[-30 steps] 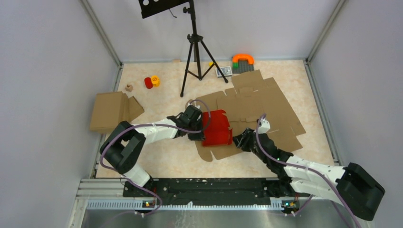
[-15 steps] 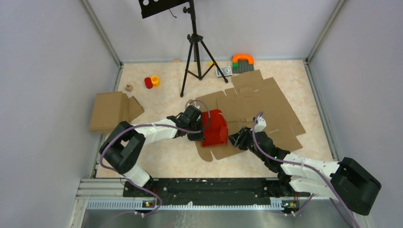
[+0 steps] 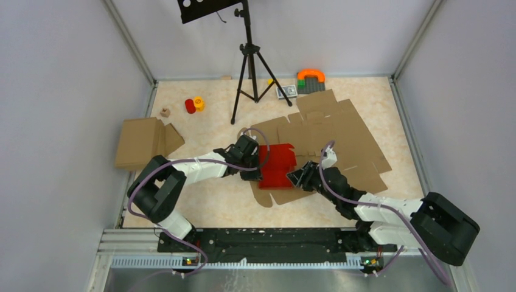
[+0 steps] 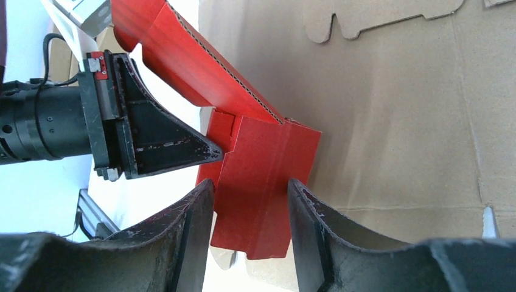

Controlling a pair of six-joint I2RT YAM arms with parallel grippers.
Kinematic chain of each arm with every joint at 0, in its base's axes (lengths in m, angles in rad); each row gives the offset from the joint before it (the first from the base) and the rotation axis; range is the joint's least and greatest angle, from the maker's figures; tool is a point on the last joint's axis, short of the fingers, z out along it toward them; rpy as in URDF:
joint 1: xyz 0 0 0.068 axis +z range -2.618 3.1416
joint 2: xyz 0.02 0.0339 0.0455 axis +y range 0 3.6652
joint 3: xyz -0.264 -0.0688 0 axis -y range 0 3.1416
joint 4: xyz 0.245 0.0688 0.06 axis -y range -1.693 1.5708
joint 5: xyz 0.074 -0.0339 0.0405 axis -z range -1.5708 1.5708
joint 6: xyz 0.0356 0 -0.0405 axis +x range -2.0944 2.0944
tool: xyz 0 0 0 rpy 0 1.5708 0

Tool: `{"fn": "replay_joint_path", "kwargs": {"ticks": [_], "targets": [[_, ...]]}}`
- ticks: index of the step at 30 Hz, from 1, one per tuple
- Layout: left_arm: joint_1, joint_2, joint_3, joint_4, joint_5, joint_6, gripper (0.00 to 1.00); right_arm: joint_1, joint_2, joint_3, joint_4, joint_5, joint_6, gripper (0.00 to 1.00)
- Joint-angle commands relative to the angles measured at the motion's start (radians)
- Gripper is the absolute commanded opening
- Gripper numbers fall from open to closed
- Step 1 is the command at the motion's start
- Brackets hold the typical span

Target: Fold the paper box

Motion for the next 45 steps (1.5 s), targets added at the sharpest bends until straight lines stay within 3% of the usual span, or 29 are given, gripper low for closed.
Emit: {"fn": "replay_joint_path", "kwargs": {"ticks": [1,4,7,10,15,19,26,36,41,45], "targets": [[-0.002,-0.024,-0.016,0.011,0.027,0.001,0.0,0.002,0.017,0.044,0.029,-0.046,0.019,0.44],[-0.002,-0.024,-0.018,0.012,0.026,0.001,0.0,0.001,0.009,0.042,0.016,-0.041,0.011,0.43],[-0.002,-0.022,-0.02,0.011,0.025,0.002,0.0,0.001,0.002,0.048,0.013,-0.056,-0.008,0.65],[-0.002,-0.021,-0.019,0.009,0.022,0.004,0.0,0.001,-0.014,0.057,-0.008,-0.061,-0.02,0.7],[-0.002,-0.022,-0.024,0.012,0.02,0.004,0.0,0.0,-0.152,-0.044,0.031,0.065,0.038,0.66],[-0.002,-0.015,-0.021,0.024,0.036,0.0,0.0,0.0,-0.267,-0.103,0.055,0.112,0.061,0.54],[0.002,-0.012,-0.028,0.058,0.067,-0.013,0.0,-0.008,-0.32,-0.073,-0.113,0.171,0.062,0.37],[0.01,-0.018,-0.042,0.06,0.075,-0.008,0.0,-0.014,-0.492,-0.11,-0.262,0.278,0.035,0.56],[0.01,-0.021,-0.039,0.059,0.078,-0.008,0.0,-0.014,-0.539,-0.113,-0.345,0.292,0.027,0.45],[0.01,-0.021,-0.039,0.059,0.078,-0.008,0.0,-0.015,-0.483,-0.116,-0.297,0.219,-0.01,0.45]]}}
